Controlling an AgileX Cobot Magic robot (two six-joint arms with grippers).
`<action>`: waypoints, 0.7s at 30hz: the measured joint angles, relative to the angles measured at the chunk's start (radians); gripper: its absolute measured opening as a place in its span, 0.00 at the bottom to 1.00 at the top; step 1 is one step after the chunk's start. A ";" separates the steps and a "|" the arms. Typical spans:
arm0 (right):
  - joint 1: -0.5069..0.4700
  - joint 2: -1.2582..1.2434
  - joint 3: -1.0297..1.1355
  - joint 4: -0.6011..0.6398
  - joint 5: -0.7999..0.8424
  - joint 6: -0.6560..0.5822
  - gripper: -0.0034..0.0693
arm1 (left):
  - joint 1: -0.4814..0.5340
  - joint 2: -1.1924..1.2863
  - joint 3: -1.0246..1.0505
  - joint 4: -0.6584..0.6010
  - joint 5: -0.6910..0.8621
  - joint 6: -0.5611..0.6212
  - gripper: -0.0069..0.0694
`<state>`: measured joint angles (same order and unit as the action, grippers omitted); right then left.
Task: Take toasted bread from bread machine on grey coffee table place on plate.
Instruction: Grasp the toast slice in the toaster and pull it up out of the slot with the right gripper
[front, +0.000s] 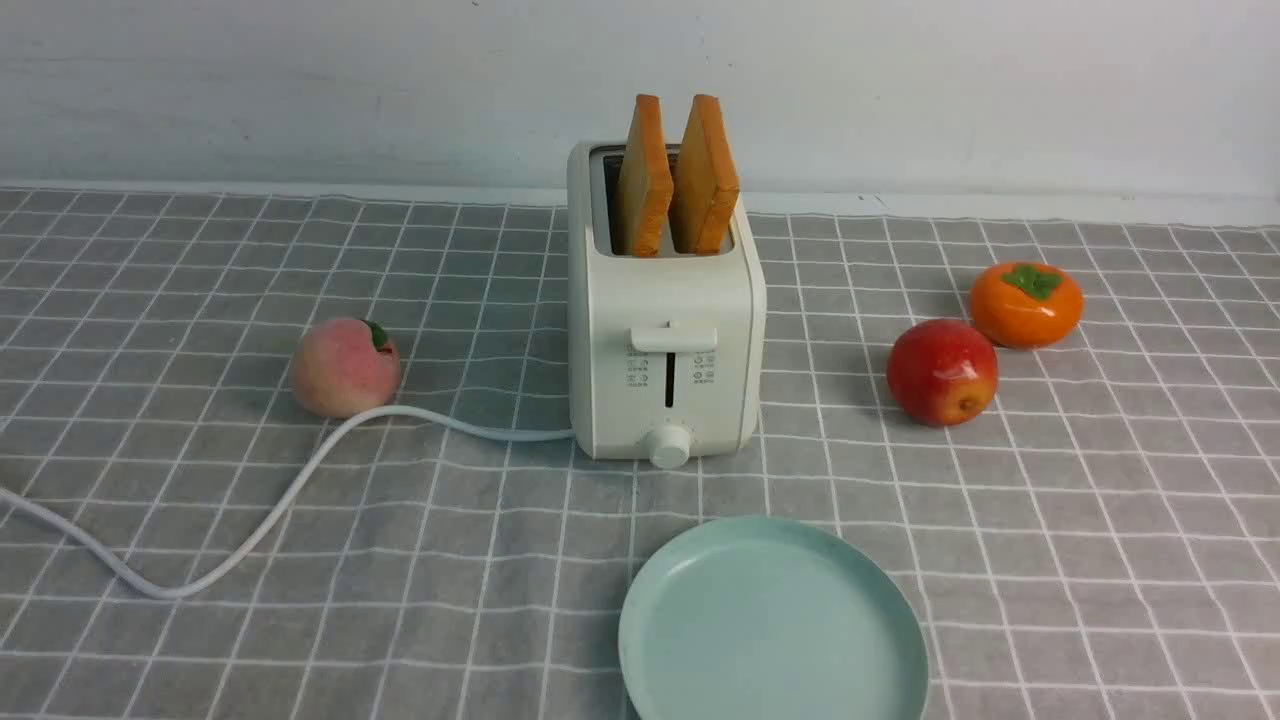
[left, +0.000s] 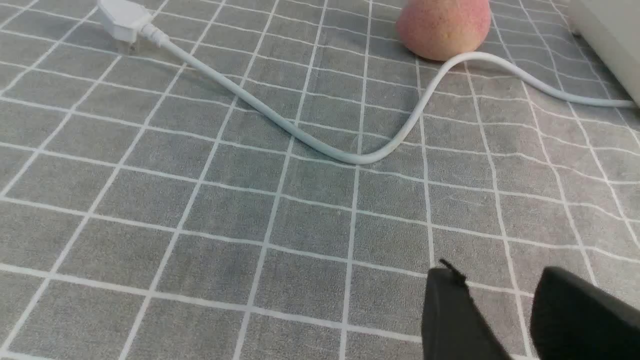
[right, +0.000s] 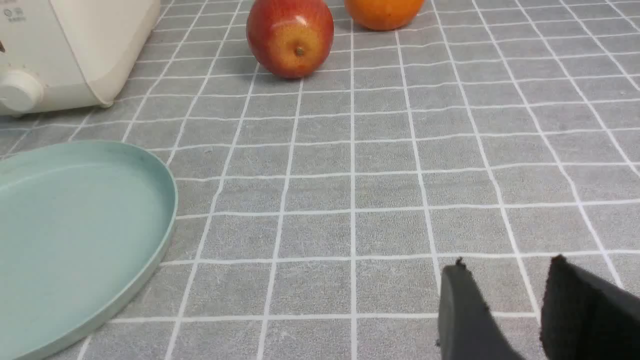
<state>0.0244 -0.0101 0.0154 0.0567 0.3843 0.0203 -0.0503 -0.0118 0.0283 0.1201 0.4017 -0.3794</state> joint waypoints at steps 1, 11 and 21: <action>0.000 0.000 0.000 0.000 0.000 0.000 0.38 | 0.000 0.000 0.000 0.000 0.000 0.000 0.40; 0.000 0.000 0.000 0.000 0.000 0.000 0.38 | 0.000 0.000 0.000 0.000 -0.042 0.000 0.40; 0.000 0.000 0.006 0.002 -0.045 0.000 0.38 | 0.000 0.000 0.002 0.001 -0.189 0.000 0.40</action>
<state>0.0244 -0.0101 0.0211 0.0590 0.3396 0.0203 -0.0503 -0.0118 0.0299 0.1208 0.2132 -0.3794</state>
